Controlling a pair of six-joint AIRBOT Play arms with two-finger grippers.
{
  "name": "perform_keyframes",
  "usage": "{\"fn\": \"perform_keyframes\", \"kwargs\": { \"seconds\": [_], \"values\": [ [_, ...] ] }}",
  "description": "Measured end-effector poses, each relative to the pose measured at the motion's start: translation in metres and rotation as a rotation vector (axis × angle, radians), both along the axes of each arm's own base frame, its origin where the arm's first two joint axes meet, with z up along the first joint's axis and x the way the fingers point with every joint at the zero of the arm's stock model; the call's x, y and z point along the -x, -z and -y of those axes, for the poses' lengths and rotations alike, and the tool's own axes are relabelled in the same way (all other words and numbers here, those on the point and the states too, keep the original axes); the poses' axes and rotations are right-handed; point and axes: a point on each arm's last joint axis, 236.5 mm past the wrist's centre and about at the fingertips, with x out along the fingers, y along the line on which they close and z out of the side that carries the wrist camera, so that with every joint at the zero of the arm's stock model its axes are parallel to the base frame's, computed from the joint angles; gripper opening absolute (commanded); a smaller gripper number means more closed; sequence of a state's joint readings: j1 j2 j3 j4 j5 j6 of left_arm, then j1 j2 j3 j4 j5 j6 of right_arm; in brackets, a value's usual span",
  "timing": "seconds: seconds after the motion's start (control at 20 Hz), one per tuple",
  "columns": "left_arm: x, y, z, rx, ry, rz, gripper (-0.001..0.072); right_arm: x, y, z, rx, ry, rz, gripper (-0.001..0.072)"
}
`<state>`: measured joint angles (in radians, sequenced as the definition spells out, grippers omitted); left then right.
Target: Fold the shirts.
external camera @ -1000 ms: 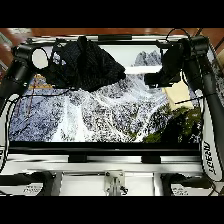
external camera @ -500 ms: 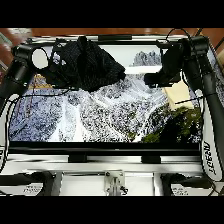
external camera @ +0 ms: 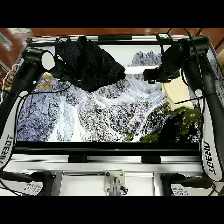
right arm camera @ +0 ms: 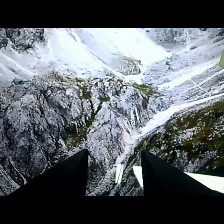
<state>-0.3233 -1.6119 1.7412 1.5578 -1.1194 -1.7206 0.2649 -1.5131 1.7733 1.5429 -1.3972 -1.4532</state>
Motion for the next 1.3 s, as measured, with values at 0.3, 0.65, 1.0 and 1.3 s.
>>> {"fn": "perform_keyframes", "kwargs": {
  "seconds": [0.3, 0.65, 1.0, 1.3],
  "values": [
    [-0.066, 0.052, -0.016, 0.039, -0.070, 0.077, 0.0668, -0.017, -0.009, -0.010, -0.044, -0.007, 0.082, 0.0452],
    [-0.094, 0.072, 0.003, 0.091, -0.055, 0.143, 0.0068, -0.024, -0.003, -0.032, -0.129, -0.022, 0.078, 0.0452],
    [-0.039, -0.116, 0.037, 0.075, 0.159, 0.394, 0.0068, -0.008, -0.042, -0.028, -0.145, -0.032, 0.138, 0.0452],
    [0.144, -0.328, 0.084, 0.250, 0.381, 0.730, 0.0068, 0.048, -0.155, 0.002, -0.142, -0.025, 0.374, 0.0455]
  ]
}}
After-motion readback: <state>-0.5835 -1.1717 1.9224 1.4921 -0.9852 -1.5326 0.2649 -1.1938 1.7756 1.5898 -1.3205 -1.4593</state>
